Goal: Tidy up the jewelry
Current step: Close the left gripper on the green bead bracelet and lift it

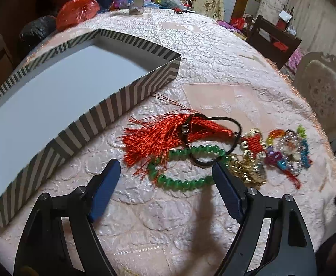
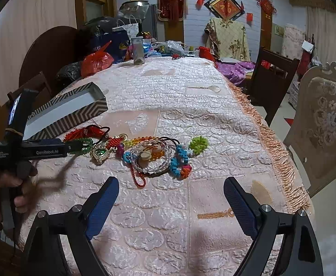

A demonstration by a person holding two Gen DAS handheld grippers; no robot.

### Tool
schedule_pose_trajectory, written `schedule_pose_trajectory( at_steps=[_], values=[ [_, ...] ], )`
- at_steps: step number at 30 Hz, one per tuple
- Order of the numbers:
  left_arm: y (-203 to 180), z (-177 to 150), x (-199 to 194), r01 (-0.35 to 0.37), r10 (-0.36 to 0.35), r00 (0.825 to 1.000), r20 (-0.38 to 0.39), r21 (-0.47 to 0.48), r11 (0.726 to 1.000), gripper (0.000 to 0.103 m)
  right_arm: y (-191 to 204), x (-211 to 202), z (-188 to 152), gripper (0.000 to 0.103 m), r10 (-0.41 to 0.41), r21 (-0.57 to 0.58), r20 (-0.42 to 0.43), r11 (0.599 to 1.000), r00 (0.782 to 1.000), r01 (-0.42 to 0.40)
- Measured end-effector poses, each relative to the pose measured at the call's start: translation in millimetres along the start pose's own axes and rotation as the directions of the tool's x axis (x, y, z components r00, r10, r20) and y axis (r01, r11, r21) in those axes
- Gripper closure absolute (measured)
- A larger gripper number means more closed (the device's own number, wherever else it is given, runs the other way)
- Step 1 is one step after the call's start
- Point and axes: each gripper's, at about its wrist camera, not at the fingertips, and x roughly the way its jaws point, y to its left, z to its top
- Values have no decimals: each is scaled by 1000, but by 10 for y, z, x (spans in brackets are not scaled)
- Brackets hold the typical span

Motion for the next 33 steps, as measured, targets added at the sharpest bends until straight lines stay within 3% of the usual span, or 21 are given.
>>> schedule_pose_trajectory(
  at_steps=[5,9,13,16,20,22,24,29,33],
  values=[
    [85,-51,-41,-37,37,999,-5,-39,999,17,3,28,2,12,-1,-4,-4,1000,1000,1],
    [42,-188,-105,-84,85,995,-48,34,996,17,-11,39,7,12,-5,2,-4,1000,1000,5],
    [119,-343,-255,-7,7,998,-55,-2,1000,18,-10,29,16,12,3,13,2,1000,1000,-3],
    [69,-286,-359,76,-76,997,10,-19,997,18,34,29,23,12,14,7,1,1000,1000,-14],
    [-255,-113,-294,121,-122,992,2,115,986,18,112,46,23,12,6,-29,-1,1000,1000,-6],
    [-349,-50,-143,95,-90,995,-33,175,980,41,99,46,14,12,-1,-30,-1,1000,1000,1],
    [-408,-52,-17,91,-76,994,-76,224,970,54,45,37,12,12,-6,-11,-1,1000,1000,6],
    [-388,-71,-23,94,-78,994,-74,250,964,58,-21,43,4,12,-9,18,-6,1000,1000,10],
    [-340,-154,-94,111,-97,992,-76,226,968,90,-19,55,22,12,-7,20,-3,1000,1000,7]
  ],
)
